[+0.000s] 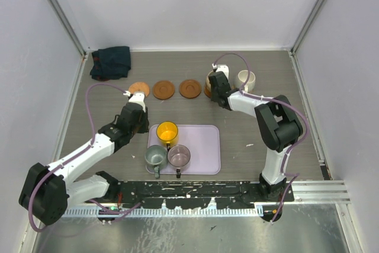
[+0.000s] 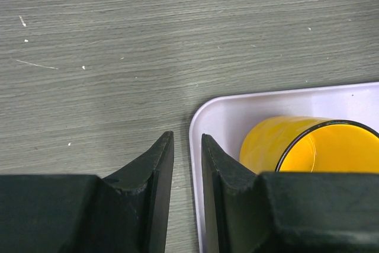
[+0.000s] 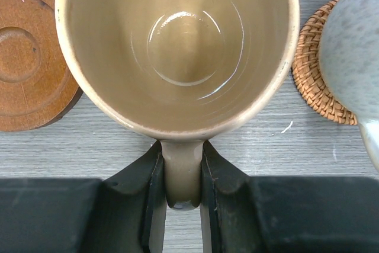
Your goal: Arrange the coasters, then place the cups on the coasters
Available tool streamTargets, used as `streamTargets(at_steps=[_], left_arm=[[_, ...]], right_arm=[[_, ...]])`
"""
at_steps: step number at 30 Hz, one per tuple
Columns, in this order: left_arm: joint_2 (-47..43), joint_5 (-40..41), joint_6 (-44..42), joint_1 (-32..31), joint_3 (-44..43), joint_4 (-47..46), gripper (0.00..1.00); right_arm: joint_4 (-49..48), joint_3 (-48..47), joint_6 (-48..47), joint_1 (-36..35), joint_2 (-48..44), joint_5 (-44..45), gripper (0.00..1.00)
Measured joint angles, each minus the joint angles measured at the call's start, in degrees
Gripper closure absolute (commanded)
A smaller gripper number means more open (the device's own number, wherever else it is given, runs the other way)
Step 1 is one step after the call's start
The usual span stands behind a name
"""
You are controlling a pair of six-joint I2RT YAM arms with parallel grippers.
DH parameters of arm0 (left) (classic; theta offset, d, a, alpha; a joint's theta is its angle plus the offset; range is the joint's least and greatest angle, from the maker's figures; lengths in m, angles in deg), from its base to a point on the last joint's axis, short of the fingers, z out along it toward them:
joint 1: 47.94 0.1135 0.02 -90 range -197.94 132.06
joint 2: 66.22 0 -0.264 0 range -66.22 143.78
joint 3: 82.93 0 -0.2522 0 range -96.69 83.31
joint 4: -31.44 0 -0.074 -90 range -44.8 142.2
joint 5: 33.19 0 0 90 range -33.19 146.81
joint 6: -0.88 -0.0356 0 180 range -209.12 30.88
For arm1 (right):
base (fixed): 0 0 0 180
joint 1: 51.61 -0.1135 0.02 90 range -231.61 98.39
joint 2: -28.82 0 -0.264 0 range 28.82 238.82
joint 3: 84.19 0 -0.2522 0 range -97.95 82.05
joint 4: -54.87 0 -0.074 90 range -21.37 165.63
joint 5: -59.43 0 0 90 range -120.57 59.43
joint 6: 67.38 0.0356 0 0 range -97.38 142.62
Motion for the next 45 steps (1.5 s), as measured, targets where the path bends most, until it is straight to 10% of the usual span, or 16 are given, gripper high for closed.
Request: streamTargets(at_steps=[12, 18, 26, 41, 45], left_arm=[[-0.04, -0.2, 0.11, 0.0, 0.0, 0.0, 0.73], [-0.04, -0.52, 0.13, 0.0, 0.0, 0.0, 0.73], [-0.04, -0.52, 0.15, 0.0, 0.0, 0.0, 0.73], [-0.04, -0.55, 0.31, 0.0, 0.0, 0.0, 0.73], [-0.04, -0.57, 0.31, 0.0, 0.0, 0.0, 0.73]], right_arm=[[0.0, 0.24, 0.02, -0.59, -0.11, 1.18, 0.96], [-0.11, 0.46, 0.68, -0.7, -0.11, 1.57, 0.58], [1.14, 1.86, 1.81, -0.85, -0.11, 1.97, 0.35], [1.49, 4.07, 2.43, -0.85, -1.18, 2.6, 0.31], [1.66, 4.48, 2.49, -0.9, -3.15, 2.89, 0.12]])
